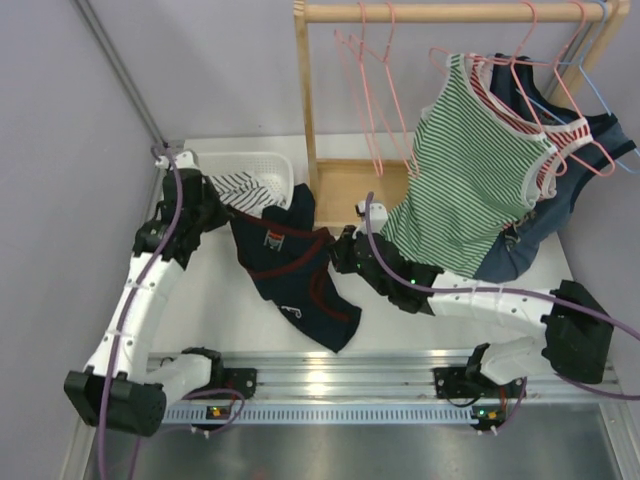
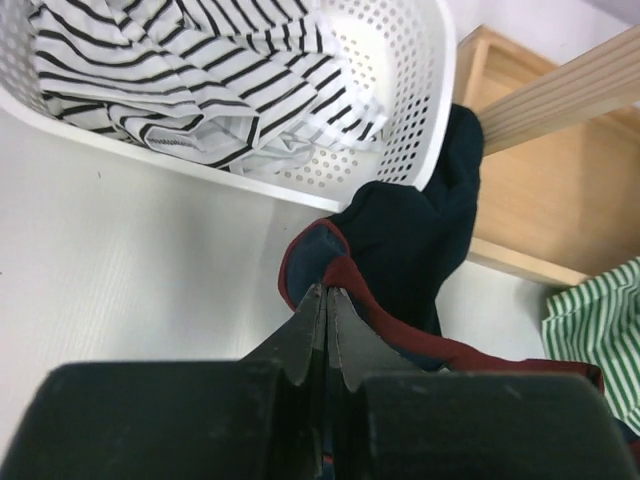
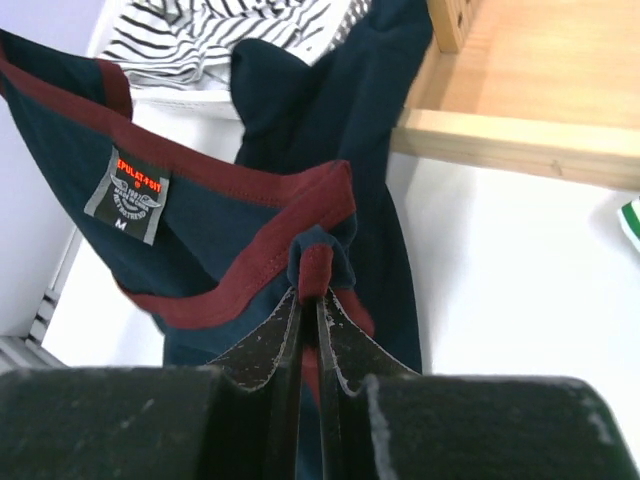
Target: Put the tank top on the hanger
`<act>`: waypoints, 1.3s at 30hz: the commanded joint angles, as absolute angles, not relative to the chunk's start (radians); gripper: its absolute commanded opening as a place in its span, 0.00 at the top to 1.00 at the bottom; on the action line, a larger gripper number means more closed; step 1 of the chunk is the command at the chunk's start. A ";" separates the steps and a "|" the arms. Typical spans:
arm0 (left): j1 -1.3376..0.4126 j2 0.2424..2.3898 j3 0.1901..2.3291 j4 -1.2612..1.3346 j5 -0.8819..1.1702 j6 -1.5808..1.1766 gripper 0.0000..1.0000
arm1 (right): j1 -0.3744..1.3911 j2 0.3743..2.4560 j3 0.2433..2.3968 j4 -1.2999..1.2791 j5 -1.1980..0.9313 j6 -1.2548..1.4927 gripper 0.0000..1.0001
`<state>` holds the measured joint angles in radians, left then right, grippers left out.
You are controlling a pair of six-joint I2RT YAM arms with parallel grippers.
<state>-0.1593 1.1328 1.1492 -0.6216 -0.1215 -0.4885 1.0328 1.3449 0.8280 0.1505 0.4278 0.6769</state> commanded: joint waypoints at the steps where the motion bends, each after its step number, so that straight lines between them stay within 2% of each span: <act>1: -0.163 1.037 1.222 -0.693 -0.140 -0.479 1.00 | 1.069 1.272 0.913 0.074 0.517 0.617 0.92; 14: -0.163 1.009 1.569 -0.841 -0.095 -0.472 1.00 | 1.103 1.135 1.293 -0.179 0.519 0.358 0.93; 19: -0.176 1.046 1.750 -0.868 -0.032 -0.475 1.00 | 1.146 1.124 1.429 -0.227 0.514 0.236 0.92; 25: -0.176 1.074 1.813 -0.848 0.109 -0.520 1.00 | 1.150 1.132 1.609 -0.360 0.499 0.152 0.92; 28: -0.176 1.051 1.745 -0.836 0.138 -0.537 1.00 | 1.150 1.092 1.534 -0.359 0.495 0.179 0.92; 32: -0.176 0.990 1.580 -0.833 0.159 -0.535 1.00 | 1.150 1.004 1.289 -0.341 0.503 0.268 0.93; 39: -0.192 0.821 1.020 -0.687 0.253 -0.666 1.00 | 1.138 0.858 0.881 -0.246 0.534 0.472 0.92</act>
<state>-0.1776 0.8825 1.1782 -0.7967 0.1753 -0.5850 1.1362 0.9138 0.9741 -0.2993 0.5133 0.3637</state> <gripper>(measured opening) 0.011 0.077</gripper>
